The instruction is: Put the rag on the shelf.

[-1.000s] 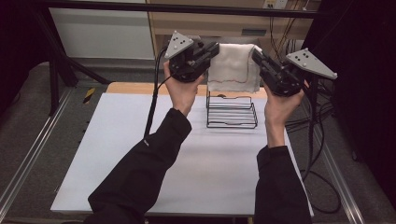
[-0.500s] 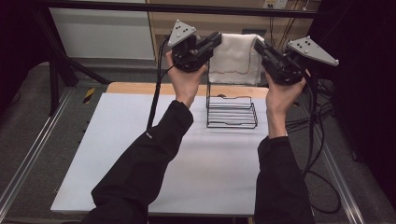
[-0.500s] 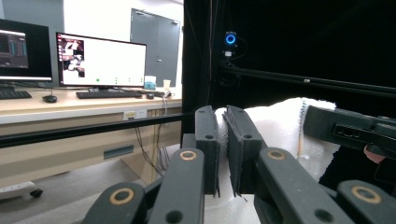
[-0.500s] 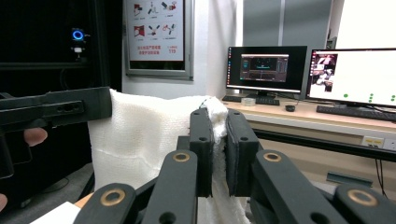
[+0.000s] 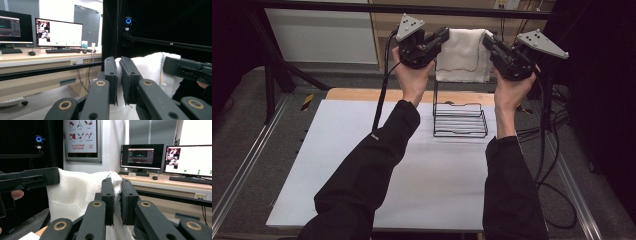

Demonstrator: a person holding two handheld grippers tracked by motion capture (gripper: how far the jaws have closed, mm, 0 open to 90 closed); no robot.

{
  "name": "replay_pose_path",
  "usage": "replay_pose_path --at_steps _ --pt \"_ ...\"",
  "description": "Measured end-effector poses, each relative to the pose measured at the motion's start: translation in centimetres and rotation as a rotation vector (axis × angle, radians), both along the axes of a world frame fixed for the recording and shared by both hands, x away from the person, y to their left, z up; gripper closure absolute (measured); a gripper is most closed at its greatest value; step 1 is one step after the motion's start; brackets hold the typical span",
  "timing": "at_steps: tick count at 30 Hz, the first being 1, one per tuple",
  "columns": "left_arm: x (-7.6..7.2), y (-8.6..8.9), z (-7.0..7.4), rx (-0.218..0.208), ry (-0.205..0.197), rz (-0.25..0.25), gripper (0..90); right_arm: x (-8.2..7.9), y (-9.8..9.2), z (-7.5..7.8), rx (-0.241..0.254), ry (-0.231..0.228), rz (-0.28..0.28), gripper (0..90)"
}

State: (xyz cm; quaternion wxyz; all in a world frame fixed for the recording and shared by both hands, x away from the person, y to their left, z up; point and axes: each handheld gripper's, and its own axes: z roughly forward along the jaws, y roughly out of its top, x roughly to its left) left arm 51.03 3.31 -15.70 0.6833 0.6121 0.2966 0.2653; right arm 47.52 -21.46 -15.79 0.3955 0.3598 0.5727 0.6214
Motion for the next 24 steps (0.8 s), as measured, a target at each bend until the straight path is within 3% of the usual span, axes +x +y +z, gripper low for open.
replay_pose_path --at_steps 6,24 --pt "1.0 -0.3 -0.1 0.034 -0.005 0.023 83.2 1.0 0.0 -0.2 -0.005 0.015 -0.007 83.1" --pt "2.7 -0.6 -1.7 0.062 0.009 0.041 83.2 3.1 0.0 -1.5 -0.008 0.052 -0.011 83.0"
